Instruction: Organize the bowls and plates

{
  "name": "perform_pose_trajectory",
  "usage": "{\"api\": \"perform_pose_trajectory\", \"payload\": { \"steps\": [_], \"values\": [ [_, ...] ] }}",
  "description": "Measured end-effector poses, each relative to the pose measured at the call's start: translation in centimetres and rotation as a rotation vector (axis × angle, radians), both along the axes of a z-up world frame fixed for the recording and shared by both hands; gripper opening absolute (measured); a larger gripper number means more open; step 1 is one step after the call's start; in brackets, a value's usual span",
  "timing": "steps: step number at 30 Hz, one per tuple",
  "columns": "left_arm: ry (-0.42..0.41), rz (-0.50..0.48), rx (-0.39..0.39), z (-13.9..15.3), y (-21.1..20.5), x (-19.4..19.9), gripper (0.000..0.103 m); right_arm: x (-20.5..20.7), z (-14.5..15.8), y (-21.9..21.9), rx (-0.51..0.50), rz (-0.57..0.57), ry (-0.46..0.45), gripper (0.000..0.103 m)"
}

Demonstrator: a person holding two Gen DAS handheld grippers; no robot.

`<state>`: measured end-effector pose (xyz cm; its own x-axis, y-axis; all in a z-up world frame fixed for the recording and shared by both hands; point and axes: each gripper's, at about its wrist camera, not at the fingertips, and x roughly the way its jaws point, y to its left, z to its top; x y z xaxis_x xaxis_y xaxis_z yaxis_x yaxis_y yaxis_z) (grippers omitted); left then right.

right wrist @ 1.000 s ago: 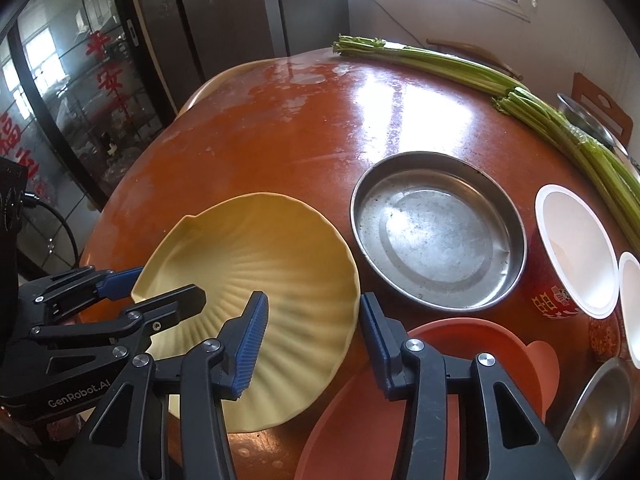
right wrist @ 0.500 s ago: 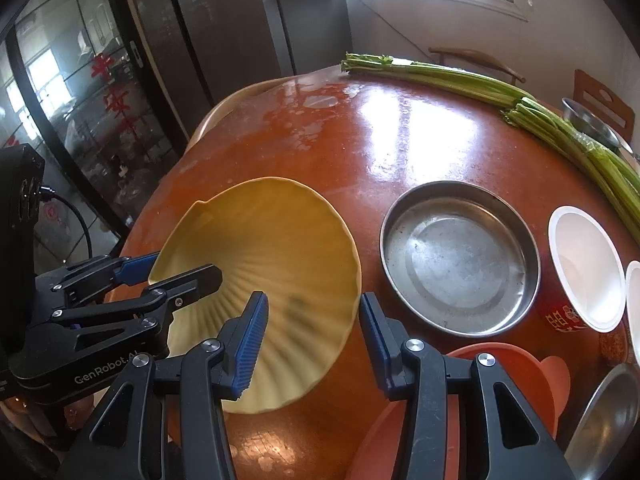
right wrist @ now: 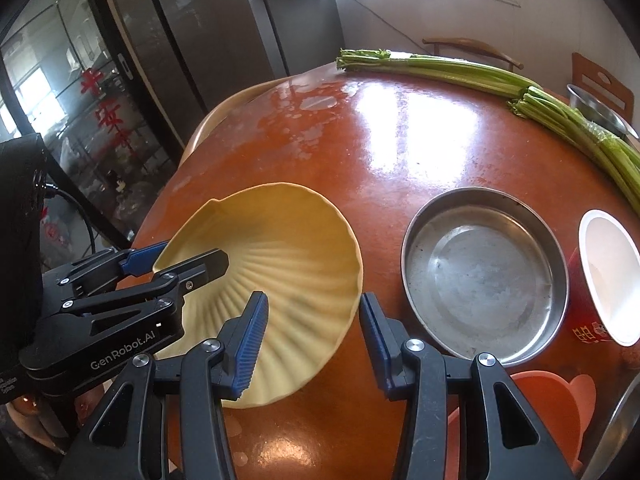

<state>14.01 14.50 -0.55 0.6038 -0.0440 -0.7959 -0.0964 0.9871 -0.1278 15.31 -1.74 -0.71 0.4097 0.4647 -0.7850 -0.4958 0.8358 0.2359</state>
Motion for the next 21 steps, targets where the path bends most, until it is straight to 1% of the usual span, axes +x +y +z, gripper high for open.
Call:
{"api": "perform_pose_trajectory", "payload": {
  "steps": [10, 21],
  "values": [
    [0.022, -0.017, 0.005, -1.4, -0.2, 1.5, 0.045, 0.6, -0.7, -0.2, -0.011, -0.022, 0.014, 0.049],
    [0.025, -0.017, 0.017, -1.9, -0.3, 2.1, 0.045, 0.3, -1.1, -0.5, -0.007, -0.024, 0.025, 0.049]
  ]
}}
